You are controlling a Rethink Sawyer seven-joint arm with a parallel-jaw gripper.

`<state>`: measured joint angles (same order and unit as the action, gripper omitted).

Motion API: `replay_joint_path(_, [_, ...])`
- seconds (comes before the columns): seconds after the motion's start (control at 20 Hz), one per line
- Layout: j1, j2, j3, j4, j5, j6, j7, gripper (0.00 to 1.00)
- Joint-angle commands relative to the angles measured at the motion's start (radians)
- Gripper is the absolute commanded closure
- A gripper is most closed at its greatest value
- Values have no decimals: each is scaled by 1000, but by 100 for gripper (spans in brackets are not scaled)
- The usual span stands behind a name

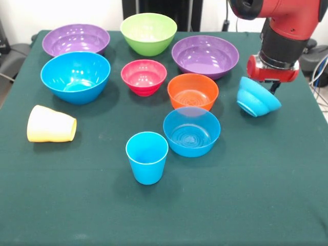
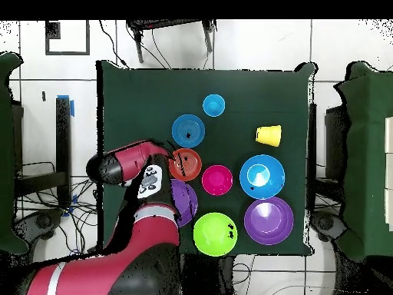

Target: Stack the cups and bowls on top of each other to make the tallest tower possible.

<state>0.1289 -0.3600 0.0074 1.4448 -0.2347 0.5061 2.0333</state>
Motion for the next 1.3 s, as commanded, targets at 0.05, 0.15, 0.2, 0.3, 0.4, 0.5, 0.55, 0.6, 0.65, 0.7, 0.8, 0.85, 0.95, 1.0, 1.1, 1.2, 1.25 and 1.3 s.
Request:
replay_joint_path(0.05, [-1, 42, 38, 38, 36, -54, 157, 0])
replay_joint_path(0.15, [-11, 38, 41, 35, 39, -40, 137, 0])
replay_joint_path(0.2, [-18, 34, 44, 38, 39, -35, 127, 0])
replay_joint_path(0.3, [-34, 25, 51, 35, 41, -18, 105, 0])
replay_joint_path(0.4, [-47, 13, 57, 32, 44, 5, 84, 0])
replay_joint_path(0.5, [-59, -4, 63, 38, 47, 23, 66, 0])
replay_joint_path(0.55, [-65, -10, 67, 40, 50, 31, 58, 0])
replay_joint_path(0.6, [-69, -14, 69, 37, 53, 43, 51, 0])
replay_joint_path(0.65, [-73, -20, 72, 35, 55, 52, 45, 0])
replay_joint_path(0.7, [-73, -26, 72, 39, 56, 58, 42, 0])
replay_joint_path(0.8, [-79, -32, 74, 7, 61, 101, 26, 0])
replay_joint_path(0.85, [-81, -37, 73, 0, 62, 114, 20, 0])
replay_joint_path(0.95, [-85, -45, 73, -2, 60, 131, 12, 0])
replay_joint_path(1.0, [-87, -47, 74, -7, 61, 141, 7, 0])
replay_joint_path(1.1, [-93, -53, 76, -16, 60, 163, -2, 0])
replay_joint_path(1.2, [-98, -57, 79, -22, 59, 177, -8, 0])
replay_joint_path(1.25, [-102, -57, 81, -23, 58, 180, -10, 0])
replay_joint_path(1.3, [-105, -58, 82, -24, 56, 182, -11, 0])
